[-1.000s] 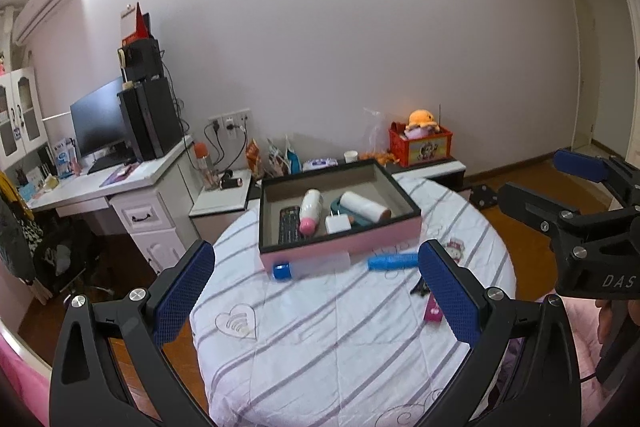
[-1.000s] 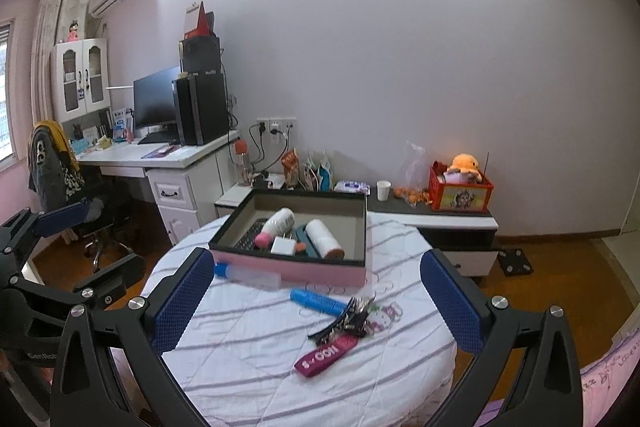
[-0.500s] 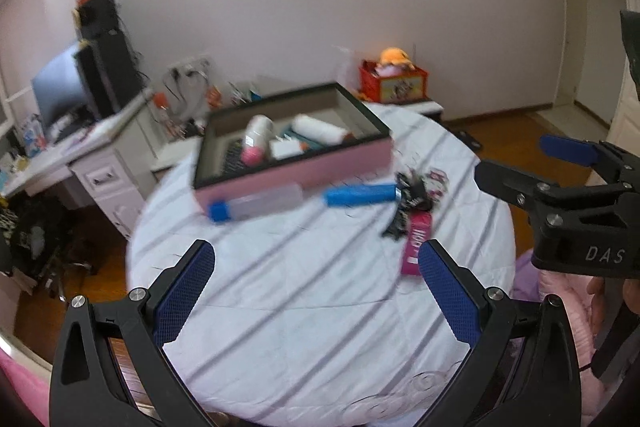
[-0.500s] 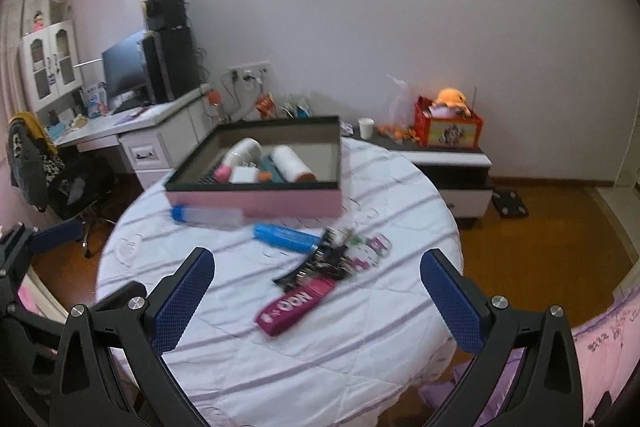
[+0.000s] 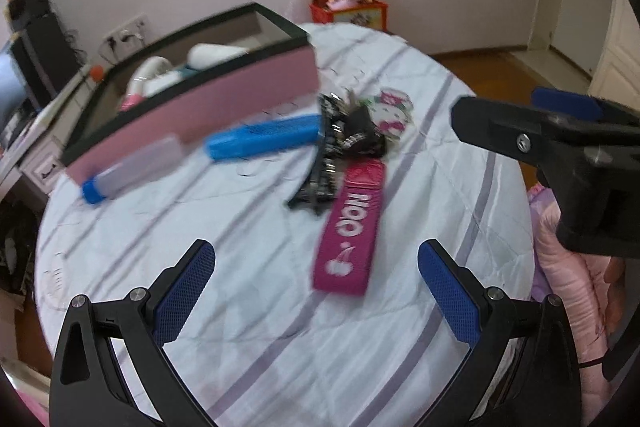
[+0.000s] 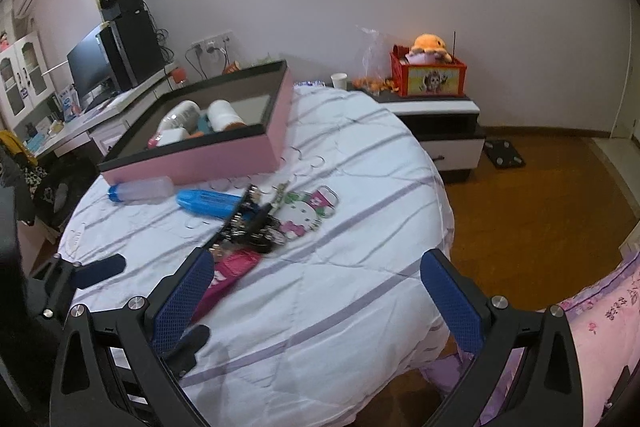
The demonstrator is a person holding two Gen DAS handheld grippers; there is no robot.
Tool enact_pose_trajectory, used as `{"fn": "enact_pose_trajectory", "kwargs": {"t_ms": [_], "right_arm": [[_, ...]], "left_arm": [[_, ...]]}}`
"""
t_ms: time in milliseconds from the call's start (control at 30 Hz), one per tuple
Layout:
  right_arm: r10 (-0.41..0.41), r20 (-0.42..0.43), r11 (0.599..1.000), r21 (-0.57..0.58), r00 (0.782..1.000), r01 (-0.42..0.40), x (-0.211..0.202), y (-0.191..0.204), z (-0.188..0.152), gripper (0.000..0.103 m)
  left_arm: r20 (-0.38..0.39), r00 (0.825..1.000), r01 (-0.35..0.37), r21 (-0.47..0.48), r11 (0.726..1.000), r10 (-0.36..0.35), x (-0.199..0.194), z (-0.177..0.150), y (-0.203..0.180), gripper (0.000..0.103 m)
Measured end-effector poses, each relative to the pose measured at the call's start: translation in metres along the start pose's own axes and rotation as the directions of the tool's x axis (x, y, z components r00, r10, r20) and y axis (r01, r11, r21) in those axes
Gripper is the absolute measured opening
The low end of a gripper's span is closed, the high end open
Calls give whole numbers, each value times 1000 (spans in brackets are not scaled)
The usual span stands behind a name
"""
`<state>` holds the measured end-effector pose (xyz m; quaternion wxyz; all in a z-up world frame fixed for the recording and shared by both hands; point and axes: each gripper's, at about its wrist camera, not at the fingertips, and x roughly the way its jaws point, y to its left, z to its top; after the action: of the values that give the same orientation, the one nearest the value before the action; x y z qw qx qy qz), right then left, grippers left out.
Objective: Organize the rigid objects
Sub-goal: 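Grasp the pink NOO strap with the left gripper while the right gripper grasps the keys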
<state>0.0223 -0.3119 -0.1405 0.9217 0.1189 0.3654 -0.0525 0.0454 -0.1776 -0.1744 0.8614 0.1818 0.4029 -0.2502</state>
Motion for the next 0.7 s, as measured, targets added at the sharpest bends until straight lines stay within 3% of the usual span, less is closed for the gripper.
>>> {"fn": "enact_pose_trajectory", "kwargs": {"t_ms": [100,167,267,333,700], "right_arm": [[5,-16,1000,4,1000,-5,9,-5,0,103],[8,-21,1000,9,1000,-8,14,-7,0,103],[24,-38,1000,11,999,-23,22,-5,0,103],[33,-47,999,6,998,-33,28,0,-1,103],[101,-114,994,-27,988,-105,67,55,1,103]], "left_arm": [[-38,996,78,-11,997,-79,13,1,-2,67],[-19,993,115,-21,993,-115,10,1,1,49],[-15,988,153,-47,987,-154,6,-2,13,34],[-21,984,177,-65,982,-178,3,-7,23,31],[-24,986,164,-62,985,-165,-14,-35,53,30]]}}
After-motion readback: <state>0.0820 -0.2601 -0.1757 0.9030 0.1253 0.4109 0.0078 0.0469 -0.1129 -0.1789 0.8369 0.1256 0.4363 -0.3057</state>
